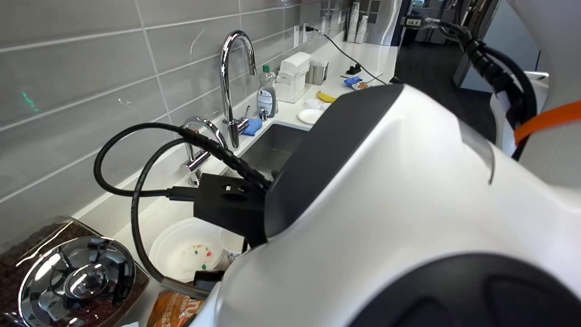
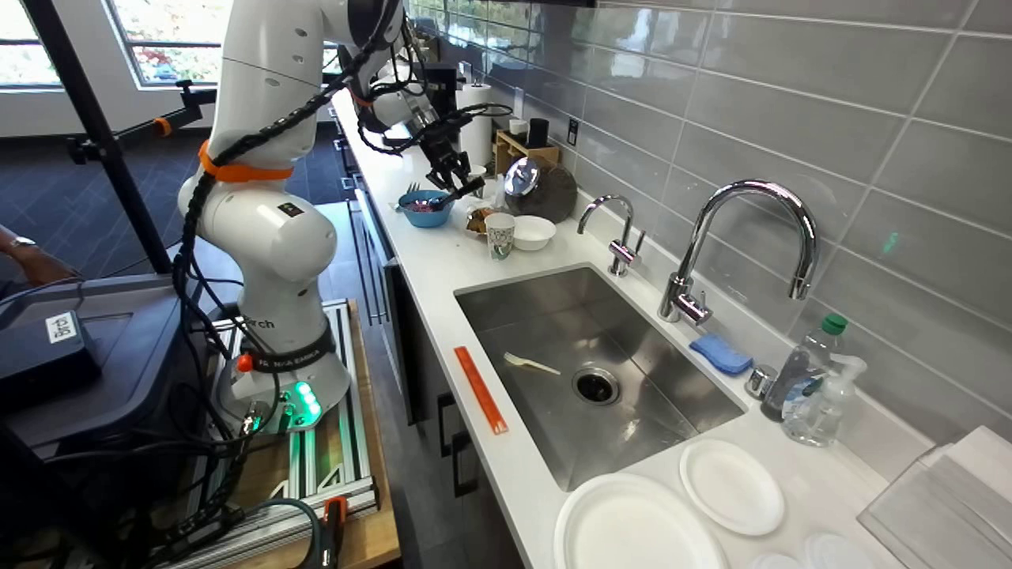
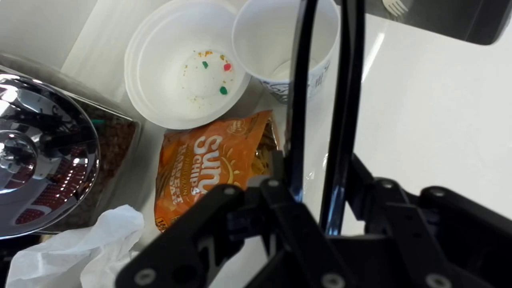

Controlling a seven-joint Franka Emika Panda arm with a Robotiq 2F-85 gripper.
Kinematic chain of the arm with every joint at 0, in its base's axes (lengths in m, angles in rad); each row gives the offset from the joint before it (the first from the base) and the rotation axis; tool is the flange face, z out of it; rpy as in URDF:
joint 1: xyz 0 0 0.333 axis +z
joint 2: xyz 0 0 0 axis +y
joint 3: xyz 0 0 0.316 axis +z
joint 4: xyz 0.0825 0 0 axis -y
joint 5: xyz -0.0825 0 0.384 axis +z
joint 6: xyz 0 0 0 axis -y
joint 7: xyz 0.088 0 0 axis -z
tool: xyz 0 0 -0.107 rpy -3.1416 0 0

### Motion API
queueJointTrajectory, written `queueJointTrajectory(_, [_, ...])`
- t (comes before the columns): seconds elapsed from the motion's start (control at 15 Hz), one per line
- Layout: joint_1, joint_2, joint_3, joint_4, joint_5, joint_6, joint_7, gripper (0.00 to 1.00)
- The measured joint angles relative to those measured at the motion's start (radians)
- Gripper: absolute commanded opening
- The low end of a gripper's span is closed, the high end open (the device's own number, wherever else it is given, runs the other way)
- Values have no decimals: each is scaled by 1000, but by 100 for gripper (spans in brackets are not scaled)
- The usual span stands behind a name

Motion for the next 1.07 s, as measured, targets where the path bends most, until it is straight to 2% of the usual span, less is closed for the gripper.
queueJointTrajectory(0.13, [2,2,0,3,0,0,0,69])
queueJointTrajectory(0.27, [4,5,0,5,-1,0,0,70])
queueJointTrajectory(0.33, [4,6,0,7,-1,0,0,62])
queueJointTrajectory(0.4, [5,8,0,8,-1,0,0,43])
queueJointTrajectory(0.6, [7,13,0,13,-1,-1,0,22])
queueJointTrajectory(0.67, [7,14,0,14,-1,-3,0,21])
queueJointTrajectory(0.73, [8,14,0,15,-1,-5,0,31])
queueJointTrajectory(1.07, [16,16,0,24,-1,-47,0,48])
